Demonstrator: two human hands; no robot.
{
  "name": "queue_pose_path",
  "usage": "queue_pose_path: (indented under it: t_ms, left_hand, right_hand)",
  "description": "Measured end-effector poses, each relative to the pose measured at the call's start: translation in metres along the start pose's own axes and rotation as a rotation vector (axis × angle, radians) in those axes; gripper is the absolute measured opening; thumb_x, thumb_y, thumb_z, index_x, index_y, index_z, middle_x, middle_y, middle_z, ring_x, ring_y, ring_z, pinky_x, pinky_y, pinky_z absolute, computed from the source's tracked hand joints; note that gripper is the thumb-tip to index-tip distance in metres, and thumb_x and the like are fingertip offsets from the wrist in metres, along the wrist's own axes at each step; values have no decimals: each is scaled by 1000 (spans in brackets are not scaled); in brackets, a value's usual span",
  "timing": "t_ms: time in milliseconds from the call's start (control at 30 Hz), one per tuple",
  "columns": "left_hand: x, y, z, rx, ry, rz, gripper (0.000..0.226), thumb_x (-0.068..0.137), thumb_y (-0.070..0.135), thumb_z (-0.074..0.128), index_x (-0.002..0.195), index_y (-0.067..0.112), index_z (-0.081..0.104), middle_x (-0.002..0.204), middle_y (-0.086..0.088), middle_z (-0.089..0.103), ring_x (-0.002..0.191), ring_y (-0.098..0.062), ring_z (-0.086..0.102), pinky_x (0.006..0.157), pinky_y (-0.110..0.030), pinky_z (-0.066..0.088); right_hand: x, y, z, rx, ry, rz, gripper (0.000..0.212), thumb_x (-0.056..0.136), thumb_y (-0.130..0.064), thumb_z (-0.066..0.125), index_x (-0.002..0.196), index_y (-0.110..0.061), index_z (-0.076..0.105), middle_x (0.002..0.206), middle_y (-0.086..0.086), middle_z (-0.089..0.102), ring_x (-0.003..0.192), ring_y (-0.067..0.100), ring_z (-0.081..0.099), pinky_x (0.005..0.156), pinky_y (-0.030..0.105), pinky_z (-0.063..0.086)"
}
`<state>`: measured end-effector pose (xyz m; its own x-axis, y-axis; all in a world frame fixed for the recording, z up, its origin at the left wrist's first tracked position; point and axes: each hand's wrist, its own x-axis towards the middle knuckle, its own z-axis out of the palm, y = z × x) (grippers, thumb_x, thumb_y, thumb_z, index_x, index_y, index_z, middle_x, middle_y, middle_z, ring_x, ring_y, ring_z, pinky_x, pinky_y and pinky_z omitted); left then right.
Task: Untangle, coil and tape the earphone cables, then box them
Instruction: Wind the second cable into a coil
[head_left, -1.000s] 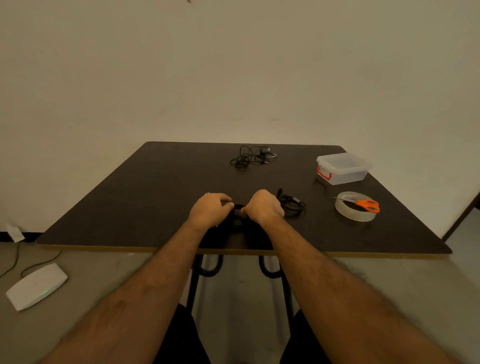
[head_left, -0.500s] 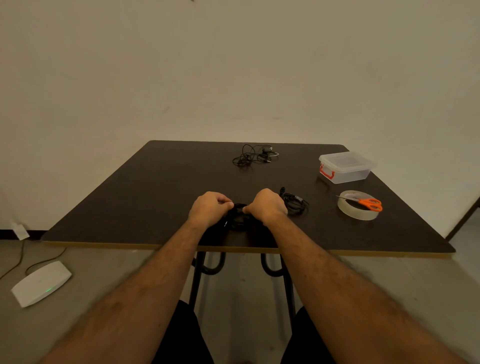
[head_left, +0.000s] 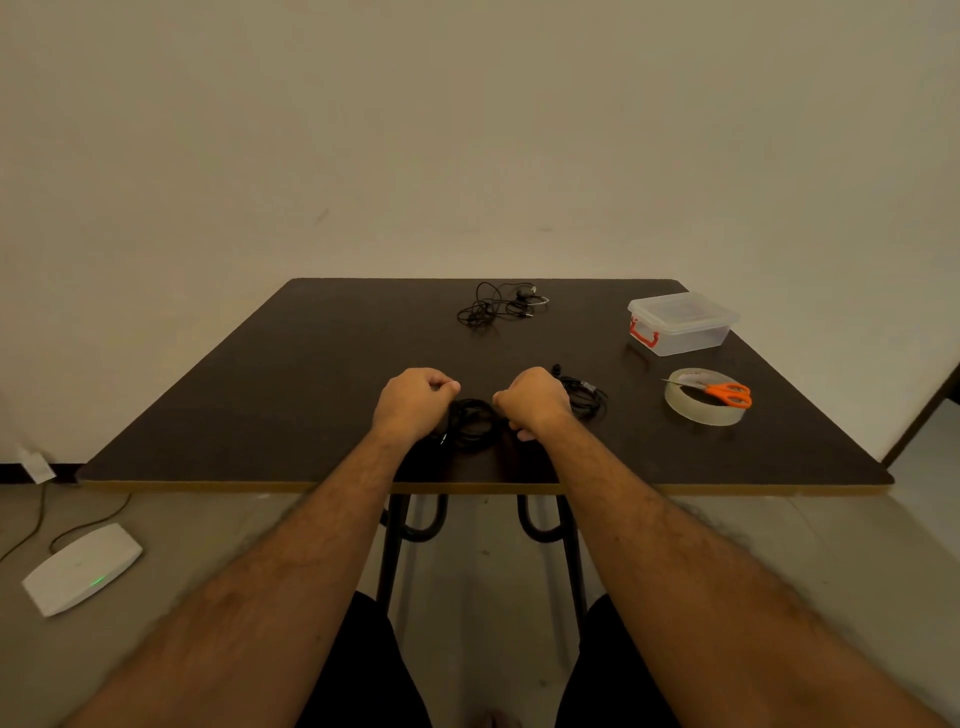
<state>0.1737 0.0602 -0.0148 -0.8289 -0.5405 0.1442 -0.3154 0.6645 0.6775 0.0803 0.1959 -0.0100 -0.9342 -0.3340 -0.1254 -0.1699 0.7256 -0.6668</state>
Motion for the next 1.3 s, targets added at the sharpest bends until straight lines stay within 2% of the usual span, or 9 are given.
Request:
queue_pose_path:
  t_ms: [233,433,567,700,800,967,1100,1233,1300]
  left_hand:
    - [-3,11,2,52,41,23,25,99,34,55,117,21,67,111,3,67,95,-7,55,84,-28,46]
    - [-6,16,4,70,71,43,26,99,35,55,116,21,68,110,3,68,95,-7,56,83,-29,47]
    - [-8,23,5,86,91,66,25,99,35,54,115,21,68,106,4,69,93,-7,57,80,-28,46]
    - [-10,37,11,105,158,140,23,99,33,54,112,21,69,98,9,66,87,-5,57,76,-25,46]
    - [-10,60,23,87,162,219,21,99,32,55,111,22,70,98,8,68,88,-5,59,76,-25,46]
    - [-10,116,61,26,35,295,23,98,27,59,116,18,70,109,4,69,94,-4,56,83,-23,46]
    - [-2,156,106,-32,-136,230,25,96,23,62,119,17,68,117,1,67,99,-5,54,88,-24,45]
    - [12,178,153,-99,-259,105,35,94,14,64,129,16,61,122,-3,65,112,-16,60,101,-37,49]
    - [22,183,173,-173,-292,16,43,92,7,64,133,15,56,122,-3,64,106,-18,62,93,-40,55]
  right_hand:
    - [-1,9,-7,34,0,-39,12,94,-22,60,98,-14,68,88,5,69,72,15,70,57,28,61]
    - [-5,18,-12,75,9,-74,13,95,-19,58,94,-13,70,89,6,70,75,17,71,65,35,63]
    - [-9,20,-17,94,13,-109,12,95,-19,58,94,-15,69,89,4,69,78,16,70,69,35,63]
    - [-15,26,-33,86,43,-192,11,96,-20,58,97,-17,69,89,0,67,80,13,67,74,35,62]
    - [-12,37,-63,16,102,-261,9,96,-18,59,99,-19,68,94,-2,65,85,10,63,83,33,58]
    - [-2,80,-140,-182,247,-264,16,93,-9,61,102,-15,72,107,5,70,99,17,64,92,35,54]
    - [8,127,-190,-366,338,-155,16,90,-8,63,100,-16,72,105,6,70,93,19,63,82,31,50]
    - [17,157,-210,-446,241,-96,19,88,-11,68,107,-15,70,109,7,69,97,19,62,88,32,52]
    - [22,166,-209,-442,183,-93,25,87,-16,72,112,-15,69,111,7,69,99,18,63,93,34,53]
